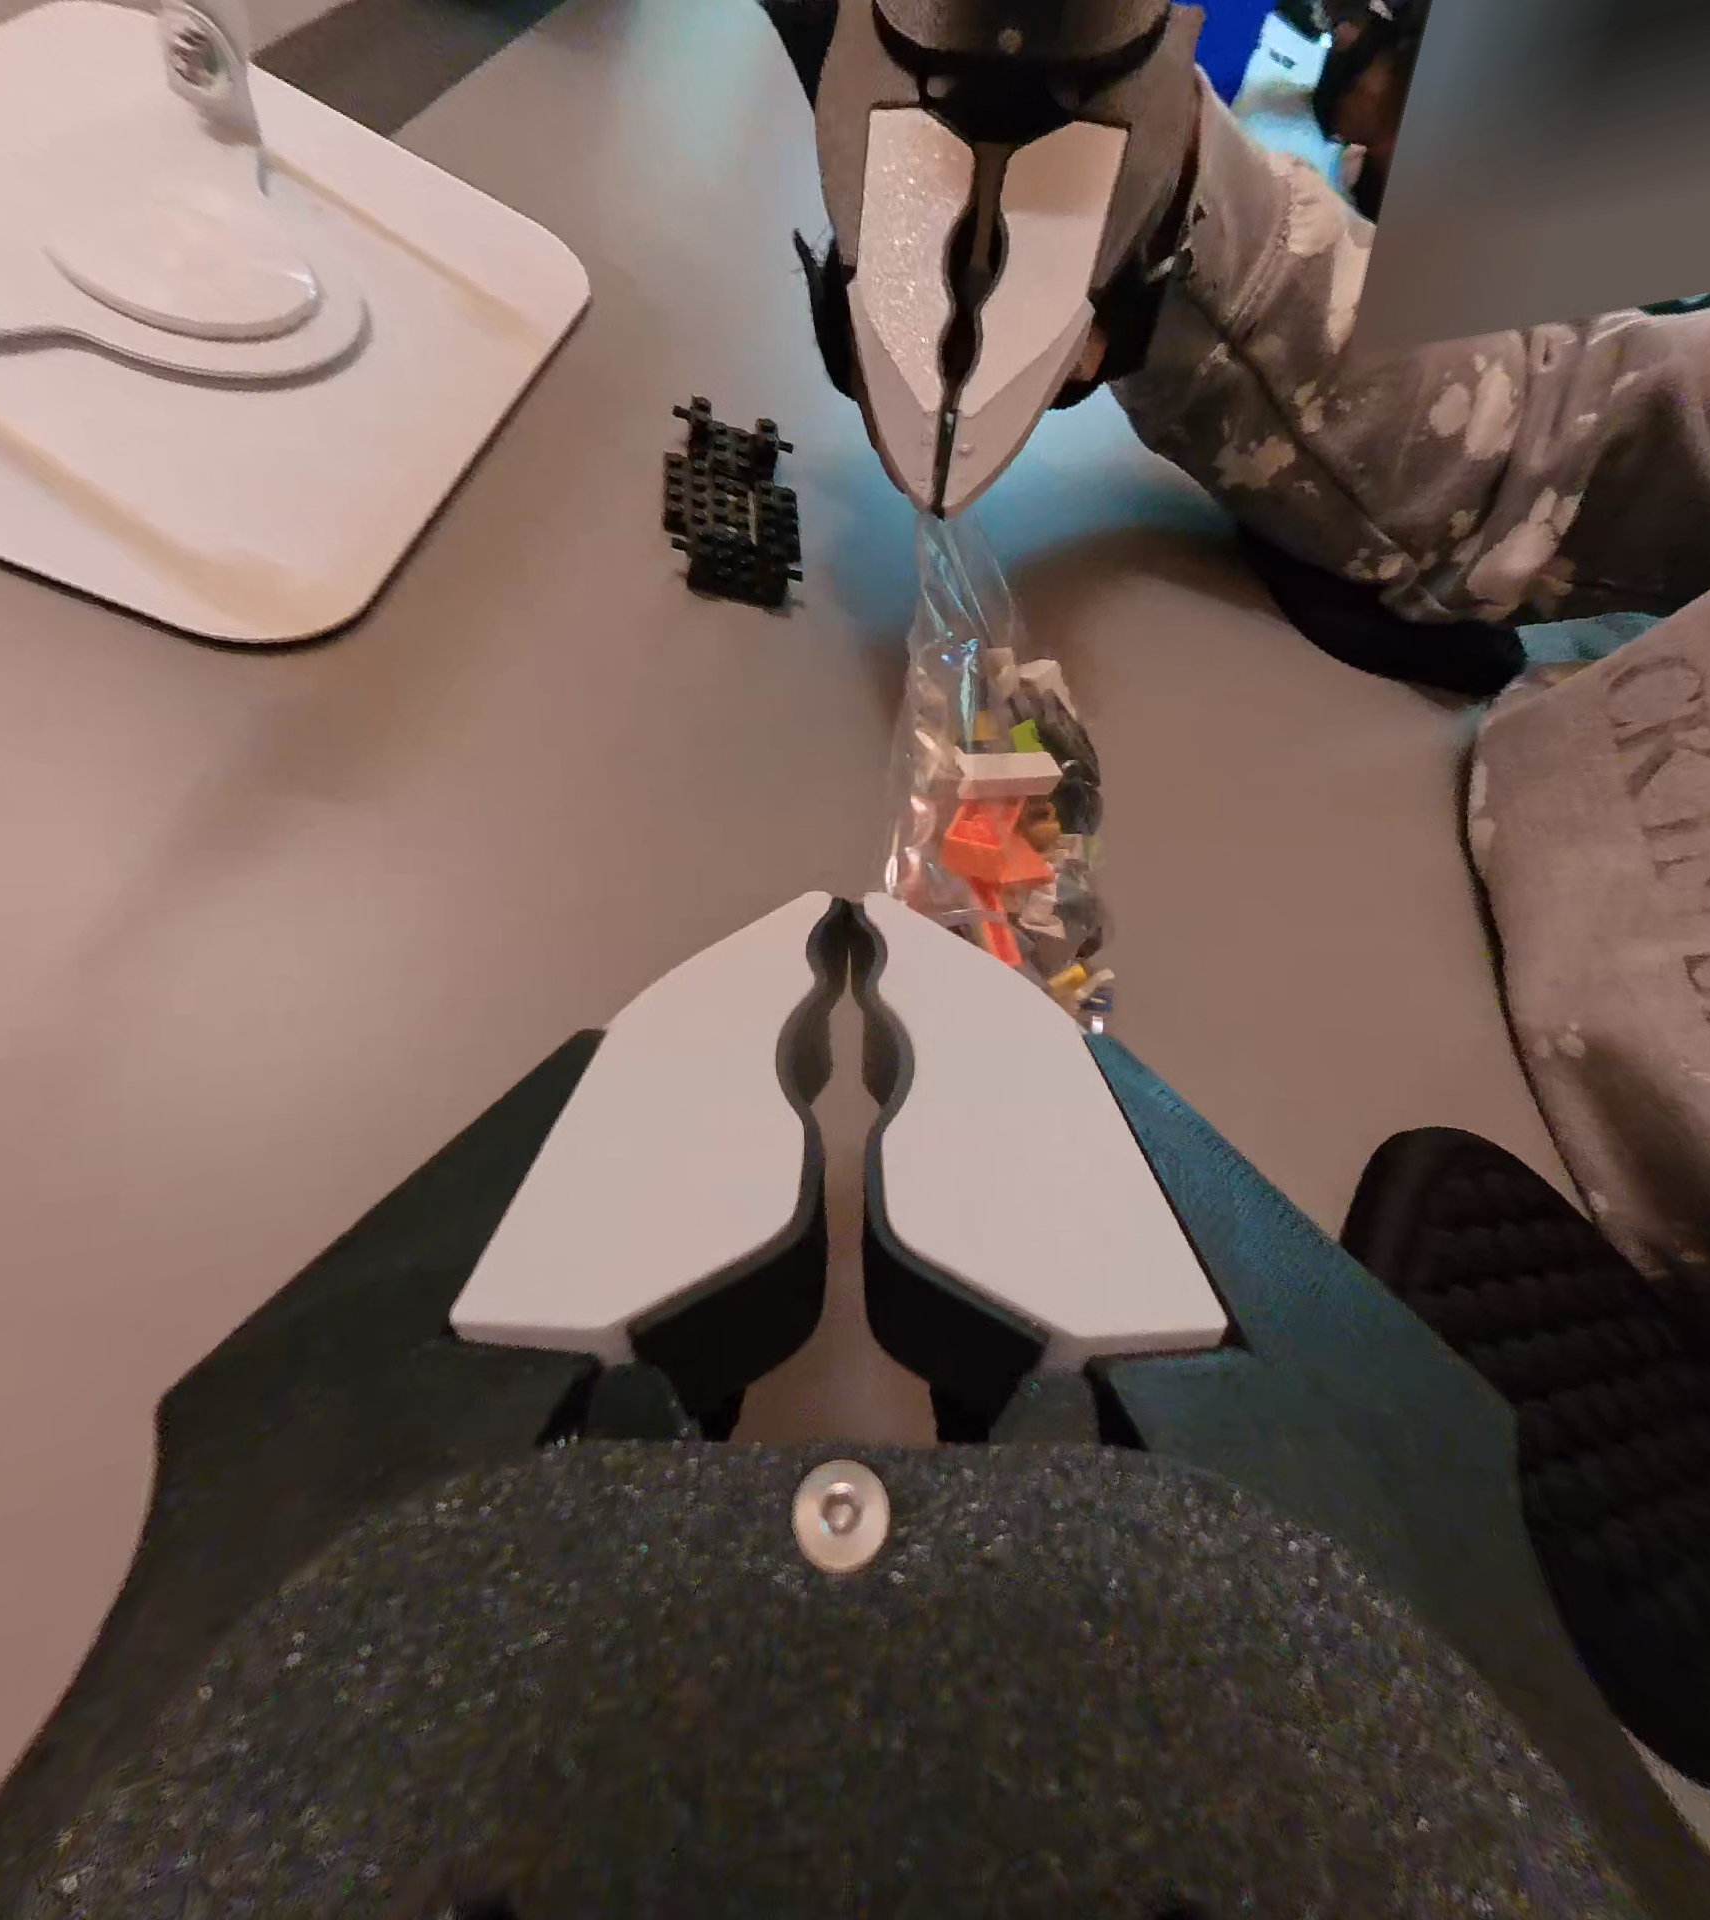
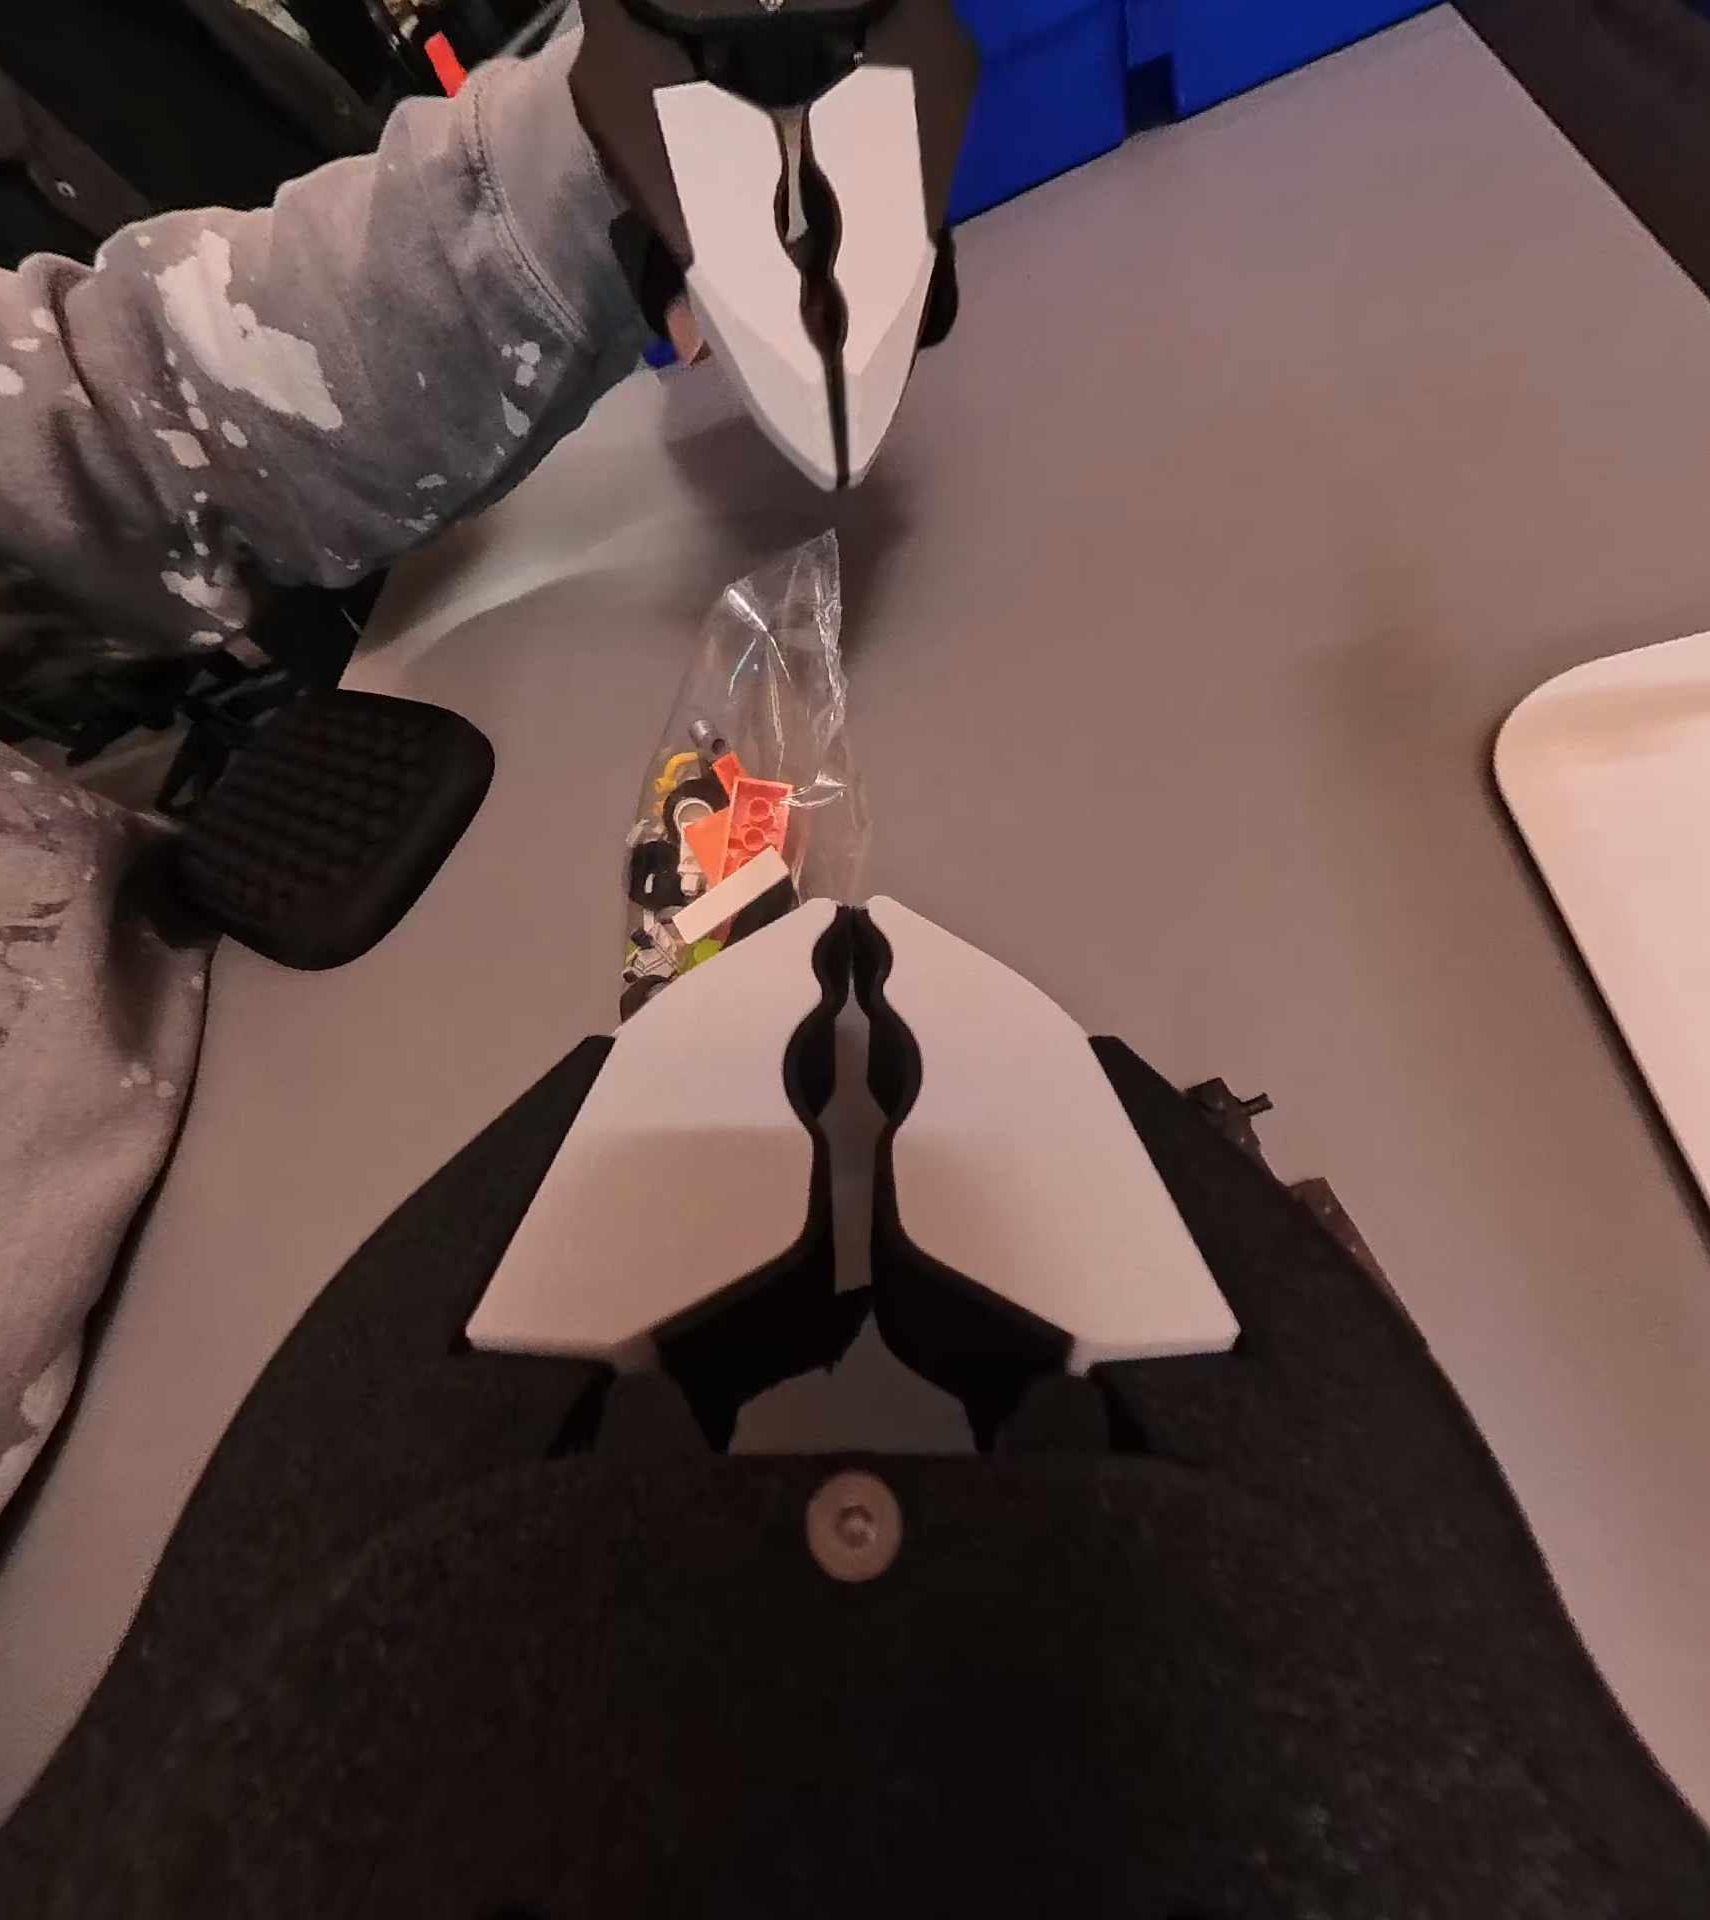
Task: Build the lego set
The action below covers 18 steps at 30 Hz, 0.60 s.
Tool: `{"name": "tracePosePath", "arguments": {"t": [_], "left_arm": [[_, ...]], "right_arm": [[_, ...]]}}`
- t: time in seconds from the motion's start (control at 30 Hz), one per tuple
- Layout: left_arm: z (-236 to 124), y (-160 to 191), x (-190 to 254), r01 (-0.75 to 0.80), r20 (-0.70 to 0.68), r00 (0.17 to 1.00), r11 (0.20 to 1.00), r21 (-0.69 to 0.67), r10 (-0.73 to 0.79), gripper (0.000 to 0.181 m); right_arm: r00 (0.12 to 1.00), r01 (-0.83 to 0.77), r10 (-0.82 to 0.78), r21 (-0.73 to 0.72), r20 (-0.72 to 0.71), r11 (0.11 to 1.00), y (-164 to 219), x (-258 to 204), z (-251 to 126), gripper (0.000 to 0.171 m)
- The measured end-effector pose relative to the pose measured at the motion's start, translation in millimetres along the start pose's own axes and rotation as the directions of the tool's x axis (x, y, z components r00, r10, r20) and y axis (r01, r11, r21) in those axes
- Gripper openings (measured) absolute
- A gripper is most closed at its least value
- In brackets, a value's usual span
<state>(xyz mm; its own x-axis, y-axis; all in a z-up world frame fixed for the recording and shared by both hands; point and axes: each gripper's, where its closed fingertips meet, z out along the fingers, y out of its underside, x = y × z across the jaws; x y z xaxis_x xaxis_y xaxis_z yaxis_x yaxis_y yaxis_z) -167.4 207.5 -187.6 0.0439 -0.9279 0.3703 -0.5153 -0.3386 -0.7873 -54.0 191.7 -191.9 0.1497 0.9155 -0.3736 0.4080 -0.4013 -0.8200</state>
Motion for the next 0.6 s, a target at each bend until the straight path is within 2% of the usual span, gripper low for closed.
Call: {"name": "tracePosePath", "arguments": {"t": [0.17,0.27,0.33,0.53,0.6], "left_arm": [[-2,-7,-5,-0.032,0.081,0.996,0.999,0.007,0.031,0.000],[10,-14,7,-0.062,0.051,0.997,0.997,-0.042,0.064,0.019],[24,-21,18,-0.118,0.026,0.992,0.989,-0.089,0.121,0.024],[67,-34,37,-0.247,-0.054,0.969,0.939,-0.239,0.241,0.022],[76,-35,42,-0.263,-0.100,0.964,0.927,-0.267,0.245,0.013]], "right_arm": [[0.999,0.043,-0.043,0.017,0.011,0.999,-2,-4,-1,0.000],[0.996,0.091,-0.092,0.031,0.008,0.995,-7,-9,0,0.000],[0.992,0.129,-0.129,0.035,0.003,0.991,-11,-13,2,0.000],[0.980,0.197,-0.197,0.024,-0.003,0.980,-16,-24,9,0.000],[0.978,0.210,-0.209,0.012,-0.013,0.978,-16,-24,10,0.000]]}}
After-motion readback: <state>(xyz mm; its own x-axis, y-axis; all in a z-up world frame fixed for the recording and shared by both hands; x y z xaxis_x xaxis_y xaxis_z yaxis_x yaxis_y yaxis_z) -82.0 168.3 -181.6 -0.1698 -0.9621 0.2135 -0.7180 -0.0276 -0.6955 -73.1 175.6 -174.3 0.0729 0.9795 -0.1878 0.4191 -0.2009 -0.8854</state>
